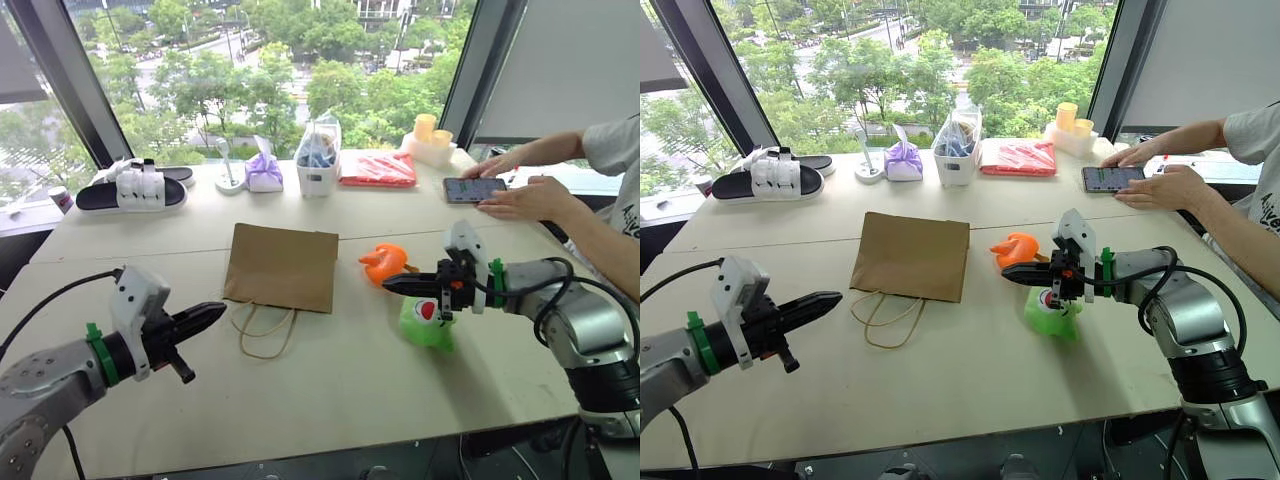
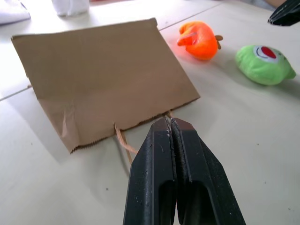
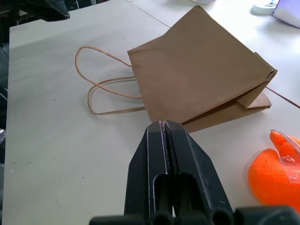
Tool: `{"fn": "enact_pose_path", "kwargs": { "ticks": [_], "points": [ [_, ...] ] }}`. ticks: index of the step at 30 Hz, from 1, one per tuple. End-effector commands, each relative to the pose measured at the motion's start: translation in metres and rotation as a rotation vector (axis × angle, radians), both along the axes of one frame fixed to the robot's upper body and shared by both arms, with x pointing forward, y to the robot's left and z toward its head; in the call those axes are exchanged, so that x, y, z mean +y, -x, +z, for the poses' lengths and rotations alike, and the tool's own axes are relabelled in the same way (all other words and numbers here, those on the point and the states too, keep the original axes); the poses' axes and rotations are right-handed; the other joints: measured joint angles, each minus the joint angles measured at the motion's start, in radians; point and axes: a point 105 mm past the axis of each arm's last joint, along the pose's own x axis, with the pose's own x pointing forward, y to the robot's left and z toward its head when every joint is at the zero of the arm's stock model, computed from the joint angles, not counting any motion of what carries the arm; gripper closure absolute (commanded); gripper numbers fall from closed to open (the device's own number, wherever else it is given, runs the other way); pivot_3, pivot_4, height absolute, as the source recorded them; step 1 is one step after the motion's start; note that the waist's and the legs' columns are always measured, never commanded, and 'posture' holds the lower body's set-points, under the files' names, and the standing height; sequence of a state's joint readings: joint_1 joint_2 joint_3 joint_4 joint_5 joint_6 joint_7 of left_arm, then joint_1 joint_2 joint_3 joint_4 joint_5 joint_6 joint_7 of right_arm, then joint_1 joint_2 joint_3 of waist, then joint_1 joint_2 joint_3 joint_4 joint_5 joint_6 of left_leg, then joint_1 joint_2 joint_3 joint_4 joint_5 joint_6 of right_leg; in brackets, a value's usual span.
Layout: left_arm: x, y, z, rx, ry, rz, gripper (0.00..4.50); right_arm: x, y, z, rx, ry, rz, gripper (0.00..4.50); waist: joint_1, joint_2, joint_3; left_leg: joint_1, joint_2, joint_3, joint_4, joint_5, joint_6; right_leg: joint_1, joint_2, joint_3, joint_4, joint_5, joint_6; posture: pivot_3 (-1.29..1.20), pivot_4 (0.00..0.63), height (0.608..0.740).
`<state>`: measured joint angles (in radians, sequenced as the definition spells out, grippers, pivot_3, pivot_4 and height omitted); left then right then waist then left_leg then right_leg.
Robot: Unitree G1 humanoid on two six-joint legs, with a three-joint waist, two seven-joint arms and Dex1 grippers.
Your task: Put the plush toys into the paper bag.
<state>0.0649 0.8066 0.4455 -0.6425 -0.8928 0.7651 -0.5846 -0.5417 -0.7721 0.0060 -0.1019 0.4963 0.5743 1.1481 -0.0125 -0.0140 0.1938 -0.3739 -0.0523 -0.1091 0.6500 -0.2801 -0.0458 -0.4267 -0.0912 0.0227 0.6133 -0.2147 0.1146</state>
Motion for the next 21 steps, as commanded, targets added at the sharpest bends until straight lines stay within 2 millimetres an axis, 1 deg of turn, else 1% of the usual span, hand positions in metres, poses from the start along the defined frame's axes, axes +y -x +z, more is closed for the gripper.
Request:
{"fn": "enact_pose_path", "kwargs": {
  "ticks": [1, 3, 7, 11, 14, 18, 21],
  "points": [
    [-0.004, 0.000, 0.002, -0.027, -0.021, -0.023, 4.43, 0.003, 0.003, 0.011, -0.049, -0.019, 0.012, 4.50, 0.000, 0.000, 0.000, 0.000, 0.000, 0.000, 0.000, 0.000, 0.000, 0.000, 0.000, 0.000, 0.000, 0.000, 0.000, 0.00, 0.150, 0.740],
    [-0.006, 0.001, 0.002, -0.021, -0.015, -0.035, 4.43, 0.003, 0.001, 0.010, -0.059, -0.020, -0.008, 4.50, -0.001, 0.000, 0.000, 0.000, 0.000, 0.000, 0.000, 0.000, 0.000, 0.000, 0.000, 0.000, 0.000, 0.000, 0.000, 0.00, 0.150, 0.740],
    [-0.009, 0.003, 0.003, -0.017, -0.008, -0.058, 4.43, 0.005, 0.004, 0.012, -0.051, -0.040, 0.000, 4.50, 0.000, 0.000, 0.000, 0.000, 0.000, 0.000, 0.000, 0.000, 0.000, 0.000, 0.000, 0.000, 0.000, 0.000, 0.000, 0.00, 0.150, 0.740],
    [-0.006, -0.001, -0.005, 0.008, -0.055, -0.076, 4.43, 0.003, 0.004, 0.002, -0.053, 0.001, -0.006, 4.50, 0.000, 0.000, 0.000, 0.000, 0.000, 0.000, 0.000, 0.000, 0.000, 0.000, 0.000, 0.000, 0.000, 0.000, 0.000, 0.00, 0.150, 0.740],
    [-0.009, -0.004, -0.001, 0.004, -0.046, -0.100, 4.43, 0.002, 0.007, 0.007, -0.052, -0.032, -0.015, 4.50, 0.001, 0.000, 0.000, 0.000, 0.000, 0.000, 0.000, 0.000, 0.000, 0.000, 0.000, 0.000, 0.000, 0.000, 0.000, 0.00, 0.150, 0.740],
    [-0.009, -0.011, -0.008, 0.015, -0.082, -0.122, 4.43, -0.001, 0.008, -0.003, -0.056, -0.004, -0.039, 4.50, 0.000, 0.000, 0.000, 0.000, 0.000, 0.000, 0.000, 0.000, 0.000, 0.000, 0.000, 0.000, 0.000, 0.001, 0.001, 0.00, 0.150, 0.740],
    [-0.009, -0.012, -0.007, 0.027, -0.072, -0.144, 4.43, 0.002, 0.012, 0.003, -0.049, -0.038, -0.035, 4.50, -0.003, 0.000, 0.000, 0.000, 0.000, 0.000, 0.000, 0.000, 0.000, 0.000, 0.000, 0.000, 0.000, 0.001, 0.003, 0.00, 0.150, 0.740]
  ]
}}
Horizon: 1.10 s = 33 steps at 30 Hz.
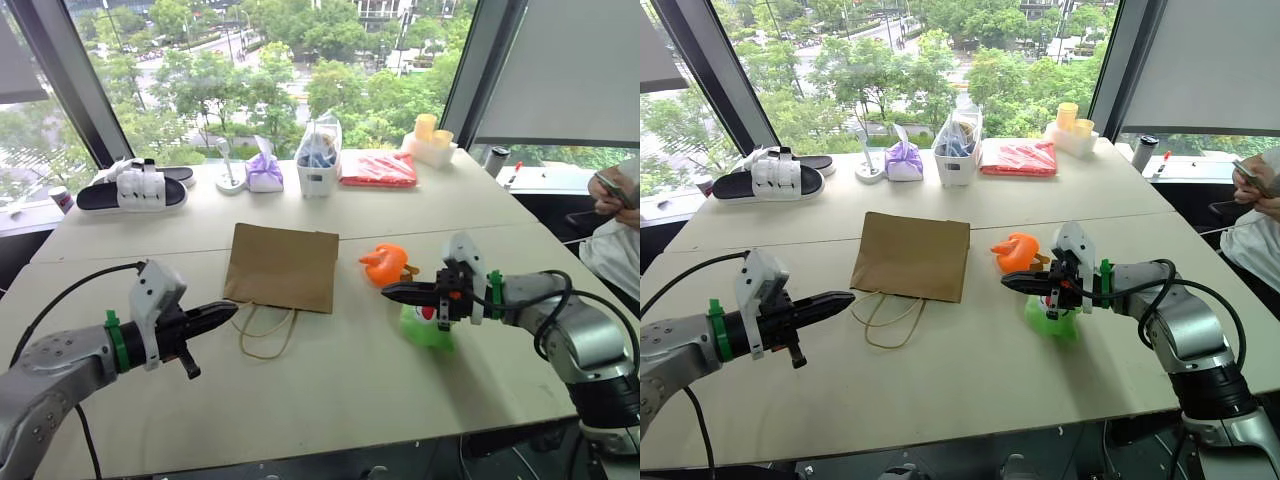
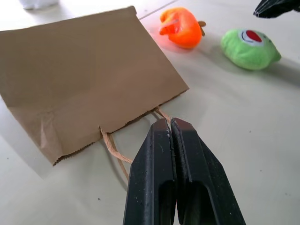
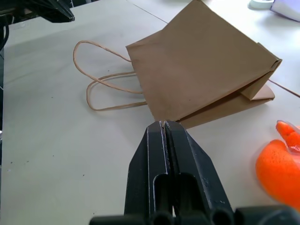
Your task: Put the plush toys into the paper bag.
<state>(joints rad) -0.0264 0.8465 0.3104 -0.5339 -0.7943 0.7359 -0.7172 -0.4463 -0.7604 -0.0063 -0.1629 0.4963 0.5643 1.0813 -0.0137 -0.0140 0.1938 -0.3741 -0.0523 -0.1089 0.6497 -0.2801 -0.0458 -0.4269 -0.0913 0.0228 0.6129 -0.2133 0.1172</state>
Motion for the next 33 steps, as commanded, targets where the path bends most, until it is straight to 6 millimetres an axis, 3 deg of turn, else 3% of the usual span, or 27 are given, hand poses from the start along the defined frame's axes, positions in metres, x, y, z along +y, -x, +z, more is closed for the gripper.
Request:
{"fn": "enact_pose_path", "kwargs": {
  "ticks": [1, 6, 7, 9, 16, 25, 31, 33],
  "points": [
    [0.000, -0.001, 0.005, -0.025, -0.027, -0.030, 4.43, 0.003, 0.006, 0.019, -0.061, -0.026, 0.016, 4.50, -0.002, 0.000, 0.000, 0.000, 0.000, 0.000, 0.000, 0.000, 0.000, 0.000, 0.000, 0.000, 0.000, 0.000, 0.000, 0.00, 0.150, 0.740],
    [0.008, -0.002, -0.005, -0.015, -0.121, -0.048, 4.43, 0.003, 0.006, 0.016, -0.070, -0.005, 0.009, 4.50, 0.000, 0.000, 0.000, 0.000, 0.000, 0.000, 0.000, 0.000, 0.000, 0.000, 0.000, 0.000, 0.000, 0.000, 0.000, 0.00, 0.150, 0.740],
    [0.013, -0.002, -0.009, -0.015, -0.168, -0.054, 4.20, 0.004, 0.007, 0.018, -0.072, -0.013, 0.013, 4.50, 0.000, 0.000, 0.000, 0.000, 0.000, 0.000, 0.000, 0.000, 0.000, 0.000, 0.000, 0.000, 0.000, 0.000, 0.000, 0.00, 0.150, 0.740],
    [0.022, 0.000, -0.016, -0.019, -0.251, -0.075, 3.64, 0.006, 0.007, 0.017, -0.072, -0.019, 0.016, 4.50, -0.002, 0.000, 0.000, 0.000, 0.000, 0.000, 0.000, 0.000, 0.000, 0.000, 0.000, 0.000, 0.000, -0.001, -0.001, 0.00, 0.150, 0.740],
    [0.037, -0.002, -0.030, -0.102, -0.487, -0.199, 0.21, 0.014, 0.008, 0.016, -0.069, -0.038, 0.028, 4.50, 0.002, 0.000, 0.000, 0.000, 0.000, 0.000, -0.001, 0.000, 0.000, -0.001, 0.000, 0.000, 0.000, -0.002, -0.003, 0.00, 0.150, 0.740],
    [0.011, -0.050, -0.028, -0.368, -0.483, -0.202, 0.10, 0.014, 0.012, 0.008, -0.074, -0.012, 0.018, 4.50, -0.001, 0.000, 0.000, 0.000, 0.000, 0.000, 0.000, 0.000, 0.000, -0.001, 0.000, 0.000, 0.000, 0.001, 0.001, 0.00, 0.150, 0.740],
    [0.002, -0.058, -0.035, -0.375, -0.478, -0.269, 0.10, 0.015, 0.013, 0.007, -0.079, -0.013, 0.004, 4.50, 0.000, 0.000, 0.000, 0.000, 0.000, 0.000, -0.001, 0.000, 0.000, -0.002, 0.000, 0.000, 0.001, 0.001, 0.001, 0.00, 0.150, 0.740],
    [-0.002, -0.059, -0.031, -0.384, -0.437, -0.287, 0.63, 0.013, 0.013, 0.007, -0.080, -0.012, -0.002, 4.50, 0.001, 0.000, 0.000, -0.001, 0.000, 0.000, -0.001, 0.000, 0.000, -0.002, 0.000, -0.001, 0.001, 0.001, 0.001, 0.00, 0.150, 0.740]
  ]
}}
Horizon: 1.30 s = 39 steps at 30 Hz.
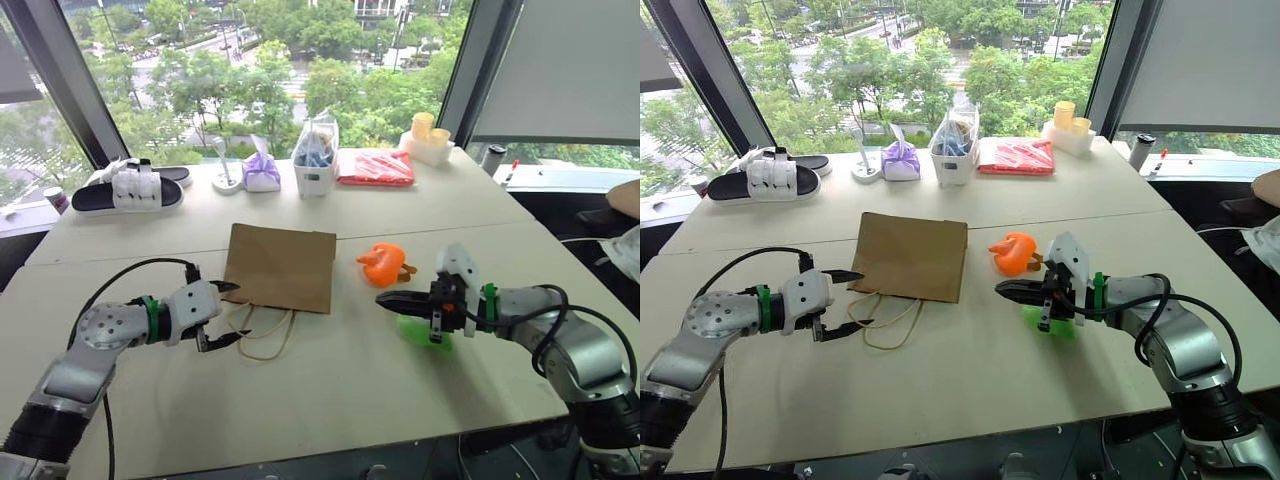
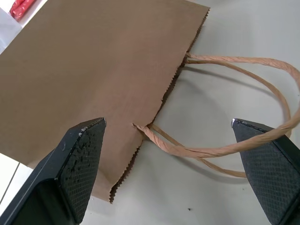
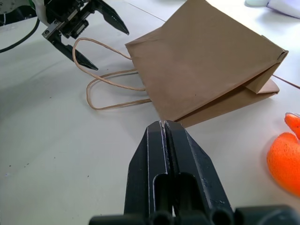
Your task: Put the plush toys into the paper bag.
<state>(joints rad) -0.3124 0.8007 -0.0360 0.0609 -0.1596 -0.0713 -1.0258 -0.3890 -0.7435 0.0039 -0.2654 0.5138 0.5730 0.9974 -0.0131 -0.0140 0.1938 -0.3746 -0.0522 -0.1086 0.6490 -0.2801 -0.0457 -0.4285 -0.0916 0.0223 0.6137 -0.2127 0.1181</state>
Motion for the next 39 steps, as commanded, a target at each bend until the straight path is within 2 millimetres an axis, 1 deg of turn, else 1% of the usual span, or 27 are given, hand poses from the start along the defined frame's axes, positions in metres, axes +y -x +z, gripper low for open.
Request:
{"fn": "enact_pose_path", "kwargs": {
  "ticks": [1, 2, 3, 4, 5, 7, 8, 9, 10, 12, 13, 15, 17, 20, 23, 26, 31, 33, 36, 39],
  "points": [
    [-0.009, -0.002, 0.011, -0.033, 0.031, -0.057, 0.92, 0.002, 0.004, 0.011, -0.056, -0.003, 0.006, 4.50, 0.002, 0.000, 0.000, 0.000, 0.000, 0.000, 0.000, 0.000, 0.000, 0.000, 0.000, 0.000, 0.000, 0.000, 0.000, 0.00, 0.150, 0.740],
    [-0.010, -0.002, 0.012, -0.035, 0.038, -0.064, 1.43, 0.002, 0.004, 0.011, -0.056, -0.003, 0.005, 4.50, 0.002, 0.000, 0.000, 0.000, 0.000, 0.000, 0.001, 0.000, 0.000, 0.000, 0.000, 0.000, 0.000, 0.000, 0.000, 0.00, 0.150, 0.740],
    [-0.011, -0.002, 0.016, -0.033, 0.062, -0.067, 2.04, 0.002, 0.005, 0.010, -0.053, -0.007, 0.005, 4.50, 0.001, 0.000, 0.000, 0.000, 0.000, 0.000, 0.001, 0.000, 0.000, 0.000, 0.000, 0.000, 0.000, 0.000, 0.000, 0.00, 0.150, 0.740],
    [-0.013, -0.002, 0.020, -0.035, 0.085, -0.074, 2.39, 0.003, 0.006, 0.010, -0.050, -0.010, 0.005, 4.50, 0.001, 0.000, 0.000, 0.000, 0.000, 0.000, 0.001, 0.000, 0.000, 0.000, 0.000, 0.000, 0.000, 0.000, 0.000, 0.00, 0.150, 0.740],
    [-0.014, -0.002, 0.023, -0.035, 0.101, -0.079, 2.96, 0.003, 0.007, 0.009, -0.047, -0.012, 0.005, 4.50, 0.002, 0.000, 0.000, 0.000, 0.000, 0.000, 0.001, 0.000, 0.000, 0.000, 0.000, 0.000, 0.000, 0.000, 0.000, 0.00, 0.150, 0.740],
    [-0.018, 0.000, 0.031, -0.003, 0.144, -0.095, 3.94, 0.007, 0.010, 0.004, -0.031, -0.017, 0.013, 4.50, 0.001, 0.000, 0.000, 0.000, 0.000, -0.001, 0.001, 0.000, 0.000, 0.000, 0.000, 0.000, 0.000, 0.000, 0.000, 0.00, 0.150, 0.740],
    [-0.020, 0.001, 0.035, 0.012, 0.158, -0.100, 4.37, 0.011, 0.012, 0.000, -0.021, -0.021, 0.018, 4.50, 0.001, 0.000, 0.000, 0.000, 0.000, -0.001, 0.001, 0.000, 0.000, 0.000, 0.000, 0.000, 0.000, 0.000, 0.000, 0.00, 0.150, 0.740],
    [-0.022, 0.001, 0.037, 0.021, 0.166, -0.103, 4.48, 0.013, 0.013, -0.003, -0.014, -0.023, 0.020, 4.50, 0.000, 0.000, 0.000, 0.000, 0.000, -0.001, 0.001, 0.000, 0.000, 0.000, 0.000, 0.000, 0.001, 0.000, 0.000, 0.00, 0.150, 0.740],
    [-0.024, 0.000, 0.041, 0.026, 0.178, -0.103, 4.48, 0.015, 0.013, -0.005, -0.015, -0.030, 0.018, 4.50, -0.001, 0.000, 0.000, 0.000, 0.000, -0.001, 0.001, 0.000, 0.000, 0.000, 0.000, 0.000, 0.001, 0.000, 0.000, 0.00, 0.150, 0.740],
    [-0.035, -0.003, 0.060, 0.052, 0.295, -0.099, 4.48, 0.021, 0.000, -0.014, -0.027, -0.089, -0.078, 4.50, -0.002, -0.001, 0.000, 0.000, 0.000, -0.001, 0.001, 0.000, 0.000, 0.000, 0.000, 0.000, 0.001, 0.000, 0.000, 0.00, 0.150, 0.740],
    [-0.038, -0.003, 0.066, 0.066, 0.333, -0.099, 4.48, 0.023, -0.004, -0.017, -0.032, -0.103, -0.110, 4.50, -0.002, -0.001, 0.000, 0.000, 0.000, -0.001, 0.001, 0.000, 0.000, 0.001, 0.000, 0.000, 0.001, 0.000, 0.000, 0.00, 0.150, 0.740],
    [-0.046, -0.003, 0.075, 0.095, 0.383, -0.102, 4.48, 0.037, -0.004, -0.028, -0.020, -0.132, -0.124, 4.50, -0.002, -0.001, 0.000, 0.000, 0.000, -0.001, 0.002, 0.000, 0.000, 0.001, 0.001, 0.000, 0.002, 0.000, 0.000, 0.00, 0.150, 0.740],
    [-0.051, -0.002, 0.080, 0.119, 0.407, -0.103, 4.48, 0.050, -0.007, -0.034, -0.015, -0.157, -0.149, 4.50, -0.003, -0.001, 0.000, 0.001, 0.000, -0.002, 0.002, 0.000, 0.000, 0.001, 0.001, 0.000, 0.003, 0.000, 0.000, 0.00, 0.150, 0.740],
    [-0.055, 0.001, 0.081, 0.151, 0.424, -0.107, 4.48, 0.065, -0.011, -0.041, -0.011, -0.165, -0.171, 4.50, -0.007, -0.001, 0.000, 0.001, 0.000, -0.002, 0.001, 0.000, 0.000, 0.000, 0.001, 0.000, 0.004, 0.000, 0.000, 0.00, 0.150, 0.740],
    [-0.061, 0.007, 0.084, 0.187, 0.454, -0.118, 4.48, 0.083, -0.024, -0.048, -0.027, -0.171, -0.233, 4.50, -0.007, -0.001, 0.000, 0.001, 0.000, -0.002, 0.001, 0.000, 0.000, 0.000, 0.001, 0.000, 0.004, 0.000, 0.000, 0.00, 0.150, 0.740],
    [-0.066, 0.010, 0.092, 0.217, 0.513, -0.120, 4.48, 0.099, -0.035, -0.054, -0.038, -0.175, -0.262, 4.50, -0.007, -0.001, 0.000, 0.001, 0.000, -0.002, 0.001, 0.000, -0.001, 0.000, 0.001, 0.000, 0.005, 0.000, 0.000, 0.00, 0.150, 0.740],
    [-0.070, 0.017, 0.100, 0.240, 0.553, -0.118, 4.48, 0.121, -0.053, -0.060, -0.075, -0.171, -0.315, 4.50, -0.007, -0.001, 0.000, 0.001, 0.000, -0.003, 0.001, 0.001, -0.001, -0.001, 0.001, 0.000, 0.005, 0.000, 0.000, 0.00, 0.150, 0.740],
    [-0.071, 0.020, 0.106, 0.250, 0.586, -0.119, 4.48, 0.126, -0.059, -0.065, -0.112, -0.141, -0.345, 4.50, -0.007, -0.001, 0.000, 0.001, 0.000, -0.003, 0.001, 0.001, -0.001, -0.001, 0.001, 0.000, 0.005, 0.000, 0.000, 0.00, 0.150, 0.740],
    [-0.072, 0.020, 0.117, 0.243, 0.644, -0.100, 4.48, 0.131, -0.061, -0.073, -0.143, -0.100, -0.345, 4.50, -0.006, -0.001, 0.000, 0.001, 0.000, -0.003, 0.001, 0.001, -0.002, -0.001, 0.001, 0.000, 0.005, 0.000, 0.000, 0.00, 0.150, 0.740],
    [-0.070, 0.016, 0.134, 0.219, 0.721, -0.074, 4.48, 0.133, -0.061, -0.078, -0.166, -0.063, -0.329, 4.50, -0.006, -0.001, 0.000, 0.001, -0.001, -0.003, 0.001, 0.001, -0.002, -0.001, 0.001, 0.000, 0.005, 0.000, 0.000, 0.00, 0.150, 0.740]
  ]
}}
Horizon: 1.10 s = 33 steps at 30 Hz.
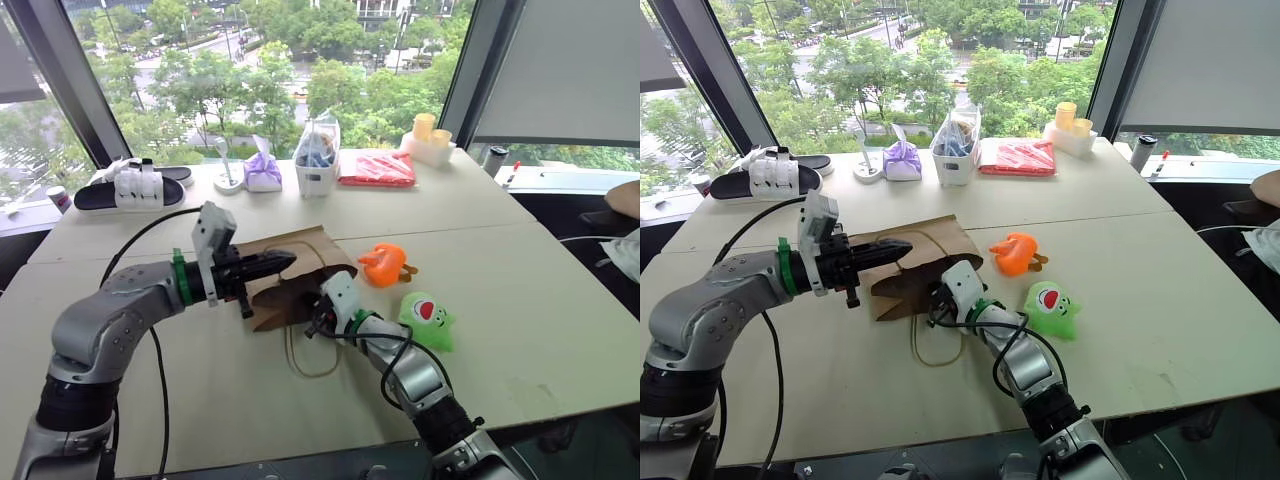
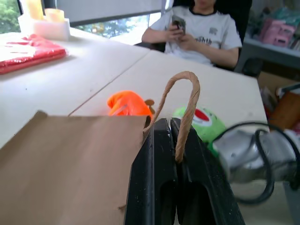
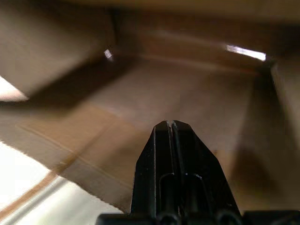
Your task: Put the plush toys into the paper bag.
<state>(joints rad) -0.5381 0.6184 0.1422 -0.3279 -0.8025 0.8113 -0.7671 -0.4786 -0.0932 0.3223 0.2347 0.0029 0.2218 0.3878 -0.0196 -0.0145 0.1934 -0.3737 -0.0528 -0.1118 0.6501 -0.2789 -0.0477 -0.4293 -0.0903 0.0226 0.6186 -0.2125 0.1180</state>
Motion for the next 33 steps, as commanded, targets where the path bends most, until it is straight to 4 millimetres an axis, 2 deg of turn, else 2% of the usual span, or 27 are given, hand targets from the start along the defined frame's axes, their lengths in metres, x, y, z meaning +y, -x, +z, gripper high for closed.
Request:
{"fn": "enact_pose_path", "kwargs": {
  "ticks": [1, 5, 10, 13, 16, 21, 23, 25, 27, 31, 32, 33],
  "points": [
    [0.003, 0.001, 0.036, -0.080, 0.089, 0.038, 4.48, 0.008, 0.001, 0.010, -0.082, 0.027, 0.037, 4.50, -0.001, 0.000, 0.000, 0.000, 0.000, 0.000, 0.000, 0.000, 0.000, 0.000, 0.000, 0.000, 0.000, 0.000, 0.000, 0.00, 0.150, 0.740],
    [0.006, -0.005, 0.070, -0.130, 0.191, 0.086, 4.48, 0.004, -0.001, 0.009, -0.075, 0.023, 0.025, 4.50, -0.001, 0.000, 0.000, 0.000, 0.000, 0.000, 0.000, 0.000, -0.001, 0.000, 0.000, 0.000, 0.001, 0.000, 0.000, 0.00, 0.150, 0.740],
    [0.014, -0.010, 0.098, -0.182, 0.259, 0.132, 4.48, 0.000, -0.003, 0.006, -0.075, 0.037, 0.022, 4.50, -0.002, 0.000, 0.000, 0.001, 0.000, 0.000, 0.000, 0.001, -0.001, 0.000, 0.000, 0.000, 0.000, 0.000, 0.000, 0.00, 0.150, 0.740],
    [0.017, -0.011, 0.105, -0.202, 0.272, 0.149, 4.48, -0.002, -0.004, 0.006, -0.074, 0.041, 0.019, 4.50, -0.002, 0.000, 0.000, 0.000, 0.000, -0.001, 0.000, 0.001, -0.002, 0.000, 0.001, 0.000, 0.000, 0.000, 0.000, 0.00, 0.150, 0.740],
    [0.015, -0.010, 0.094, -0.172, 0.264, 0.142, 4.48, -0.003, -0.003, 0.006, -0.073, 0.041, 0.019, 4.50, -0.002, 0.000, 0.000, 0.000, 0.000, -0.001, 0.000, 0.001, -0.002, 0.000, 0.001, 0.000, 0.000, 0.000, 0.000, 0.00, 0.150, 0.740],
    [-0.001, -0.001, 0.048, -0.115, 0.179, 0.119, 4.48, -0.008, 0.000, 0.014, -0.083, 0.047, 0.028, 4.50, -0.002, 0.000, 0.000, 0.001, 0.000, 0.000, -0.001, 0.001, -0.002, 0.000, 0.001, 0.001, 0.000, 0.000, 0.000, 0.00, 0.150, 0.740],
    [-0.009, 0.005, 0.021, -0.090, 0.132, 0.110, 4.48, -0.015, 0.003, 0.026, -0.086, 0.024, 0.038, 4.50, 0.001, 0.000, 0.000, 0.000, 0.000, 0.000, 0.000, 0.001, -0.002, 0.000, 0.000, 0.001, 0.000, 0.000, 0.000, 0.00, 0.150, 0.740],
    [-0.013, 0.010, 0.006, -0.085, 0.115, 0.110, 4.48, -0.022, 0.011, 0.043, -0.085, -0.006, 0.075, 4.50, 0.002, 0.000, 0.000, 0.000, 0.000, 0.000, 0.000, 0.001, -0.002, 0.000, 0.000, 0.001, 0.000, 0.000, 0.000, 0.00, 0.150, 0.740],
    [-0.015, 0.012, 0.002, -0.088, 0.119, 0.111, 4.48, -0.025, 0.018, 0.052, -0.080, -0.018, 0.107, 4.50, 0.005, 0.000, 0.000, 0.000, 0.000, 0.000, 0.000, 0.001, -0.002, 0.000, 0.000, 0.001, 0.000, 0.000, 0.000, 0.00, 0.150, 0.740],
    [-0.015, 0.016, -0.001, -0.083, 0.137, 0.112, 4.48, -0.049, 0.037, 0.077, -0.052, -0.025, 0.166, 4.50, 0.005, 0.000, 0.000, 0.000, 0.000, -0.001, 0.000, 0.001, -0.002, 0.001, 0.001, 0.000, 0.000, 0.000, -0.001, 0.00, 0.150, 0.740],
    [-0.015, 0.017, -0.002, -0.081, 0.137, 0.110, 4.50, -0.054, 0.041, 0.079, -0.040, -0.023, 0.174, 3.96, 0.006, 0.000, 0.000, 0.000, 0.000, -0.001, 0.000, 0.001, -0.002, 0.001, 0.001, 0.000, 0.000, 0.000, -0.001, 0.00, 0.150, 0.740],
    [-0.016, 0.018, -0.003, -0.080, 0.134, 0.107, 4.50, -0.060, 0.045, 0.081, -0.030, -0.019, 0.178, 3.63, 0.006, 0.000, 0.000, 0.000, 0.000, -0.001, 0.000, 0.001, -0.002, 0.001, 0.000, 0.000, -0.001, 0.000, -0.001, 0.00, 0.150, 0.740]
  ]
}}
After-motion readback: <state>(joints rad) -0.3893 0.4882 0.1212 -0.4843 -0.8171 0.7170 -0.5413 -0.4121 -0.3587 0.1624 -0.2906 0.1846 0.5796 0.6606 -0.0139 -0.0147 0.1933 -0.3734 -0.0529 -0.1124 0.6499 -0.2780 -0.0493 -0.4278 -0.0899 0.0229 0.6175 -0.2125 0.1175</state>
